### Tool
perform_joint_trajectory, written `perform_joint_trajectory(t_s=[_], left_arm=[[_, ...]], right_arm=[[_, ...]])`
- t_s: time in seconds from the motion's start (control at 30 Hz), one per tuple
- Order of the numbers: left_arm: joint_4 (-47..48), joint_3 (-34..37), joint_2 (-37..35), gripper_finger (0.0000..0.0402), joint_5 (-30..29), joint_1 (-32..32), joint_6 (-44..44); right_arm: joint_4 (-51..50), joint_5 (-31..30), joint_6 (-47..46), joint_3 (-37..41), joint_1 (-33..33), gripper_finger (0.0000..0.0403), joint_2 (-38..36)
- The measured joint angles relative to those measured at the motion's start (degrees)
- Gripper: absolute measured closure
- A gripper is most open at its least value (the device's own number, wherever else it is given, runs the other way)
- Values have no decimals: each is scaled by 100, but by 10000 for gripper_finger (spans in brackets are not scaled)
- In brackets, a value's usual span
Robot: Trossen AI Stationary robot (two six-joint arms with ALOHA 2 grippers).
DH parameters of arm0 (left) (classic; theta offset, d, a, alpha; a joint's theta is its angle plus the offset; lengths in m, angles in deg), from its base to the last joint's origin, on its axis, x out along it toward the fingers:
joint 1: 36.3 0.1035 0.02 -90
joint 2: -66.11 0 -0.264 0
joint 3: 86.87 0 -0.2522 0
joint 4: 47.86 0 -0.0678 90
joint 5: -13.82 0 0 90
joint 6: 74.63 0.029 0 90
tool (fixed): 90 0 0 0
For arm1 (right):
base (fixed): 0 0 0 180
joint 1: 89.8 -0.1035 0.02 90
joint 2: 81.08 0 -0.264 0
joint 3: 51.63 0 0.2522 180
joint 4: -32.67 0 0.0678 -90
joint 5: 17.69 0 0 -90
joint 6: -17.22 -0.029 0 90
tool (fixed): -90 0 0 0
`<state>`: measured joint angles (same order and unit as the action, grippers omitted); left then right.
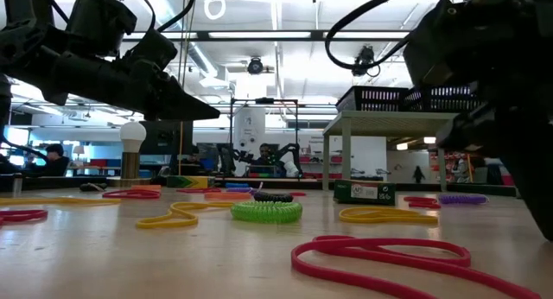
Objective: Pick & Place Office Desk Supplies
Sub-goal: Put the orange spring keychain into the bottom right black bin on the shelf
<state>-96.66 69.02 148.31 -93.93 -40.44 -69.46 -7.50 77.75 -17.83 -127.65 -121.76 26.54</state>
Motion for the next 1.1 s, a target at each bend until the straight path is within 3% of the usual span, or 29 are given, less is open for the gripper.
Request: perform_joint_trajectory(t_s=[0.23,0.4,0.6,0.83,1.1], left_arm=[[21,0,1,390,18,0,-15],[35,0,1,390,209,0,-87],[35,2,1,390,293,0,-230],[38,2,3,390,299,0,-242],[115,2,3,390,326,0,-376]], right_arm=[[-504,-539,-375,32,184,392,-499],[-1453,-965,-317,-365,510,387,-1241],[-3831,-2071,-317,-1508,1137,396,-2181],[-6331,-3628,-774,-2771,2422,392,-2938],[-6333,-4338,-179,-2669,4255,393,-3569]])
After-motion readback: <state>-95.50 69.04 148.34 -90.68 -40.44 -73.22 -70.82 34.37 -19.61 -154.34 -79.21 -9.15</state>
